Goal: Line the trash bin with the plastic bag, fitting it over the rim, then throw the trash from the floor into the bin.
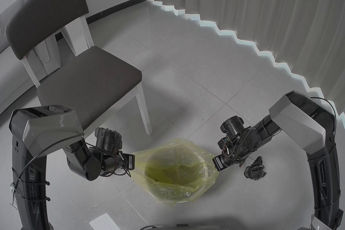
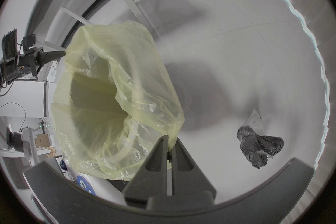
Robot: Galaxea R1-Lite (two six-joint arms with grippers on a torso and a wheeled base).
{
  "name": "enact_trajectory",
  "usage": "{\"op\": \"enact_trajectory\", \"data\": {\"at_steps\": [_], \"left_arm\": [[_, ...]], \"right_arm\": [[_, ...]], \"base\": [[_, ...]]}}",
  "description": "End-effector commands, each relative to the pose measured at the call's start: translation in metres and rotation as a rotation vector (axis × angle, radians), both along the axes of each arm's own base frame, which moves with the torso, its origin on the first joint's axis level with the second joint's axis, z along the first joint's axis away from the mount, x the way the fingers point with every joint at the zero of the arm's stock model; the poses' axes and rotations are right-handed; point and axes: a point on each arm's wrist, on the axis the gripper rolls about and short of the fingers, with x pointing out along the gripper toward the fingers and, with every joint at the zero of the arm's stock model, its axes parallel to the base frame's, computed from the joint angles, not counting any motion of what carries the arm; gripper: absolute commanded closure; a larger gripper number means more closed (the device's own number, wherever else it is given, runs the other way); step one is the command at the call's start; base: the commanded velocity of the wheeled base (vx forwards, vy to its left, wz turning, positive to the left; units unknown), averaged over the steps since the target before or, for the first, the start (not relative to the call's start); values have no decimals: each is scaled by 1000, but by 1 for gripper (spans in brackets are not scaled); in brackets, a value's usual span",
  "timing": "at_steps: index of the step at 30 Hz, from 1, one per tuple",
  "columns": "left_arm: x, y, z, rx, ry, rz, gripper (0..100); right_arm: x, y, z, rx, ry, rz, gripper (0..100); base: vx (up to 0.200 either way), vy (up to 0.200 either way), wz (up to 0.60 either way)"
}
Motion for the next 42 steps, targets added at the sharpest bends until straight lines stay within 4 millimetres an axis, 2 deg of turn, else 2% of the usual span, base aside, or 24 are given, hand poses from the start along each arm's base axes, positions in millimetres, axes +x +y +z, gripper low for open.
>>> {"op": "enact_trajectory", "data": {"at_steps": [1,4,5,9,10,16,17,20,21,24,27,28,31,33,34,36,42], "left_arm": [[-4,-9,-18,16,43,-27,100],[-3,-16,-28,22,57,-43,100],[-2,-23,-38,33,66,-55,100],[0,-30,-40,37,59,-62,100],[1,-30,-39,36,57,-61,100],[0,-22,-24,13,40,-27,100],[-2,-18,-13,-7,26,-7,100],[-5,-15,-3,-24,10,-3,100],[-8,-11,1,-27,7,0,100],[-14,-9,2,-42,17,-16,100],[-16,-9,-3,-43,21,-20,100],[-16,-8,-5,-41,23,-19,0],[-15,-8,-15,-41,22,-17,0],[-15,-8,-18,-42,19,-16,0],[-15,-8,-24,-39,28,-16,0],[-15,-7,-26,-37,28,-12,0],[-20,10,-10,-60,-39,26,0]], "right_arm": [[1,1,-8,-33,26,-8,100],[1,0,-11,-61,38,-15,100],[1,-1,-13,-71,40,-18,100],[2,-1,-15,-76,43,-13,100],[2,-1,-15,-78,42,-7,0],[-3,-2,-14,-85,56,-4,0],[-7,-6,-4,-81,49,-10,0],[-13,-13,9,-75,42,-18,0],[-17,-16,20,-68,30,-21,0],[-28,-16,42,-43,-13,-10,0],[-37,-10,55,-26,-48,11,0],[-39,-6,57,-23,-58,21,0],[-55,17,63,5,-102,88,0],[-60,27,63,14,-115,115,0],[-66,41,63,28,-138,155,0],[-73,53,61,41,-150,192,0],[-91,86,55,92,-165,301,0]], "base": [[0,0,0],[0,0,0],[0,0,0],[0,0,0],[0,0,0],[0,0,0],[0,0,0],[0,0,0],[0,0,0],[0,0,0],[0,0,0],[0,0,0],[0,0,0],[0,0,0],[0,0,0],[0,0,0],[0,0,0]]}}
